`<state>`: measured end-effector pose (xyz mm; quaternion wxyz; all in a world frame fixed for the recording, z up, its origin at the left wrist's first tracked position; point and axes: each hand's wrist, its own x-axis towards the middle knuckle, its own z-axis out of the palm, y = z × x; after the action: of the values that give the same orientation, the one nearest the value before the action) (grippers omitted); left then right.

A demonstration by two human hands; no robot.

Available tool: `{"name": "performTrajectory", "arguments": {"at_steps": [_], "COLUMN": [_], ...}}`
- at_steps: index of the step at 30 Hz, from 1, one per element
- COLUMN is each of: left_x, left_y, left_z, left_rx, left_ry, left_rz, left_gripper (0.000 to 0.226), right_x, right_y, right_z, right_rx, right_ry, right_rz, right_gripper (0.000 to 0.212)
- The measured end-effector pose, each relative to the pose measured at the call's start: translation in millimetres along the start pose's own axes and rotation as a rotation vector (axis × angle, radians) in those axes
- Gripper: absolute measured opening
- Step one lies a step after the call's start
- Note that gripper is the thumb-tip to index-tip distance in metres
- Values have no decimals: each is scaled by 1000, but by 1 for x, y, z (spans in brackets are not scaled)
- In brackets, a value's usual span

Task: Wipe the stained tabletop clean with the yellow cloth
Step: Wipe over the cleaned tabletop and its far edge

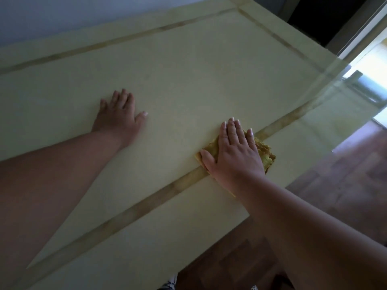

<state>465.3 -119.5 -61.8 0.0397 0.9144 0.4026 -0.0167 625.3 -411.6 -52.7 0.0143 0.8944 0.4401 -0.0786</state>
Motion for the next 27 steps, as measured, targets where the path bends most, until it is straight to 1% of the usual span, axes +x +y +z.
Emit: {"name": "performTrajectory", "arguments": {"at_steps": [5,8,14,17,20,23,27], "left_x": [-22,-21,-18,-17,-17,-18,-18], "left_y": [-4,-1,-3,-3,-1,0,-1], "left_z": [2,5,2,0,-2,-1,-1], "left_rx": [-6,4,-1,4,35,49,6], "left_ry": [9,7,9,6,-4,-6,7], "left_rz": [19,17,6,2,5,3,4], "left_gripper": [88,80,82,84,80,86,87], "right_x": [-36,-49,-56,-52,-39,-18,20], "right_y": [15,18,-13,-35,-56,-75,-101], "right_z": [4,6,4,2,2,2,0], "right_rx": [-3,1,47,92,93,75,90], "right_ry": [-25,-47,-112,-110,-110,-72,-45], "right_rz": [15,42,210,249,221,193,174], "right_gripper": [104,105,102,102,103,104,107]}}
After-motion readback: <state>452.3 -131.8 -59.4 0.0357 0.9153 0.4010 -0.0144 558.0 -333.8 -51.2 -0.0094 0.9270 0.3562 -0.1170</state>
